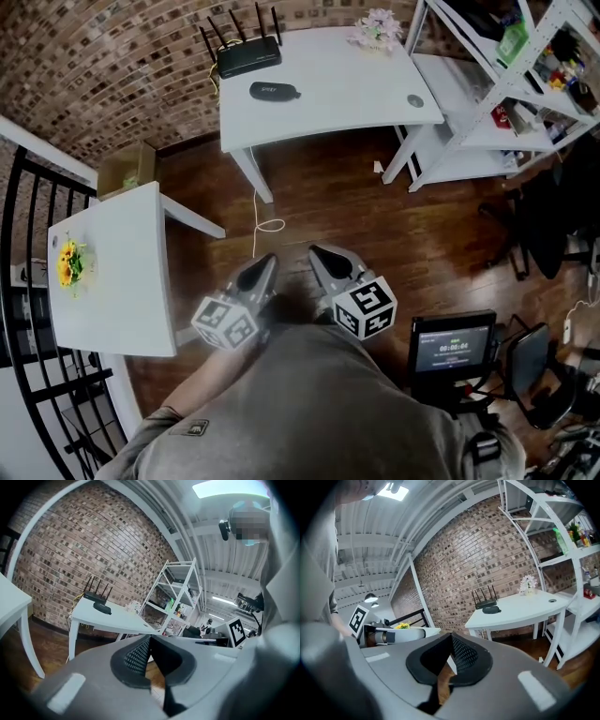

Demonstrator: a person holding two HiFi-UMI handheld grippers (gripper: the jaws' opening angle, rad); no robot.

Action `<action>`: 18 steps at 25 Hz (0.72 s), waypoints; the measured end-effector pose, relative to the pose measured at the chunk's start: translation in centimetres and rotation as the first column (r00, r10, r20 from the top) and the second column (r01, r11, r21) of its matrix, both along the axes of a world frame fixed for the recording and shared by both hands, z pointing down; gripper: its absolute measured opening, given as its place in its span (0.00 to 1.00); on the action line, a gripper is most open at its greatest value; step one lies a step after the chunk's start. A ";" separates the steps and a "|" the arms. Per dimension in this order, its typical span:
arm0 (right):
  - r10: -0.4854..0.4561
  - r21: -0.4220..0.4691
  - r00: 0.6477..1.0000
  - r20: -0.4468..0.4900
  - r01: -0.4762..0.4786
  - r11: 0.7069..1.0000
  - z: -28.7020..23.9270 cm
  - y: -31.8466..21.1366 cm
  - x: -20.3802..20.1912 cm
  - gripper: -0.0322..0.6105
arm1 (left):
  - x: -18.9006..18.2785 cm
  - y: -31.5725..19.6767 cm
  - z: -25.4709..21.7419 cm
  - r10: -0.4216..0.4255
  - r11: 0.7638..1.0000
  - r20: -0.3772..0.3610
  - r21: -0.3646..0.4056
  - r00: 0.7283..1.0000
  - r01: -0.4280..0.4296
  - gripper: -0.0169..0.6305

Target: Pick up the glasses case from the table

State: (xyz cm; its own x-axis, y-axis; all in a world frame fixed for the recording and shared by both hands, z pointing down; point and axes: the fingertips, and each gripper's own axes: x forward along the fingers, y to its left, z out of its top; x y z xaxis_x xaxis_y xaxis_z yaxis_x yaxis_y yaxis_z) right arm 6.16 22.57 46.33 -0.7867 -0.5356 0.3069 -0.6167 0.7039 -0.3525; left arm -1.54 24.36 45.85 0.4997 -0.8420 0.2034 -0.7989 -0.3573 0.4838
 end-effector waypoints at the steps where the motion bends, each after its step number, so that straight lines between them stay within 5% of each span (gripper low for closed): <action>1: -0.002 -0.002 1.000 0.002 0.002 1.000 0.1 -0.5 -0.2 0.07 | -0.2 -0.5 0.1 -0.003 1.000 0.001 -0.002 1.000 0.003 0.03; 18: 0.014 -0.028 0.996 -0.093 -0.016 0.999 2.6 -19.5 -7.5 0.07 | -7.9 -20.2 1.8 0.027 1.000 -0.028 0.003 0.999 -0.027 0.03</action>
